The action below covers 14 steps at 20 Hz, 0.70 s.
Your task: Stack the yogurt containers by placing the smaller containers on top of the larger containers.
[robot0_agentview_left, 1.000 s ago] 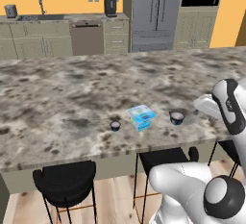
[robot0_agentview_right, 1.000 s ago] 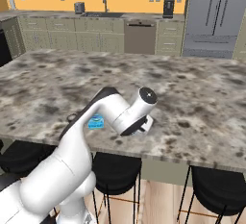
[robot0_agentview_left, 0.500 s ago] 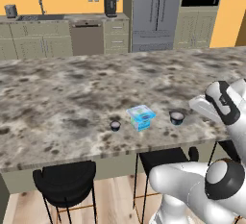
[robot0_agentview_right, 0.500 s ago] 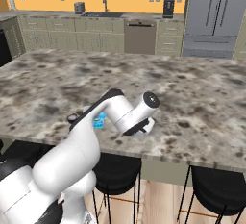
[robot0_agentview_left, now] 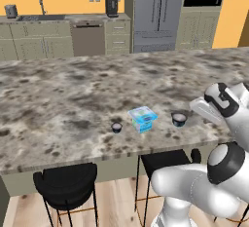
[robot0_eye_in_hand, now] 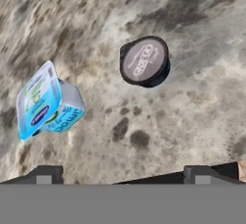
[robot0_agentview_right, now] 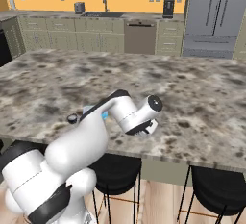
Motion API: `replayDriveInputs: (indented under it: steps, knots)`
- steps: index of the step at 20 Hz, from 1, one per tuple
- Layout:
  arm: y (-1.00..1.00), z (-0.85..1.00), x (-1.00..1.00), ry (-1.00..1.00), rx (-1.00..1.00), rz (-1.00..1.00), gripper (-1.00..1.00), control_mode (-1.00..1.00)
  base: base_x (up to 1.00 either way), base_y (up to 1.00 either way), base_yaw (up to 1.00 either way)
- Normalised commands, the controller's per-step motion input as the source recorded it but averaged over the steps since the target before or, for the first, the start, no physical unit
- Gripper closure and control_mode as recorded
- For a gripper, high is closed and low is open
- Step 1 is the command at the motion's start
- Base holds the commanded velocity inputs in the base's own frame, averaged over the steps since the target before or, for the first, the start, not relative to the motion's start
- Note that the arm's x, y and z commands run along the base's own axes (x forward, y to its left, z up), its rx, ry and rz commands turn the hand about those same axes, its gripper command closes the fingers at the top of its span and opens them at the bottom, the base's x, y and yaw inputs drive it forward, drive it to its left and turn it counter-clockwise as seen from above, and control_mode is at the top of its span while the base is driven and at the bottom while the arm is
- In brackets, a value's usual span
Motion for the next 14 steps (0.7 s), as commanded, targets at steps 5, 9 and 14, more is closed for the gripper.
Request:
replayDriveInputs:
  steps: [5,9,14]
  knots:
    - [0.0,-0.21,0.25,0.0,0.0,-0.01,-1.0,-1.0,0.0,0.0,0.0]
    - [0.0,-0.28,0.24,0.0,0.0,0.0,-1.0,-1.0,0.0,0.0,0.0]
    - [0.0,-0.28,0.26,0.0,0.0,0.0,-1.0,-1.0,0.0,0.0,0.0]
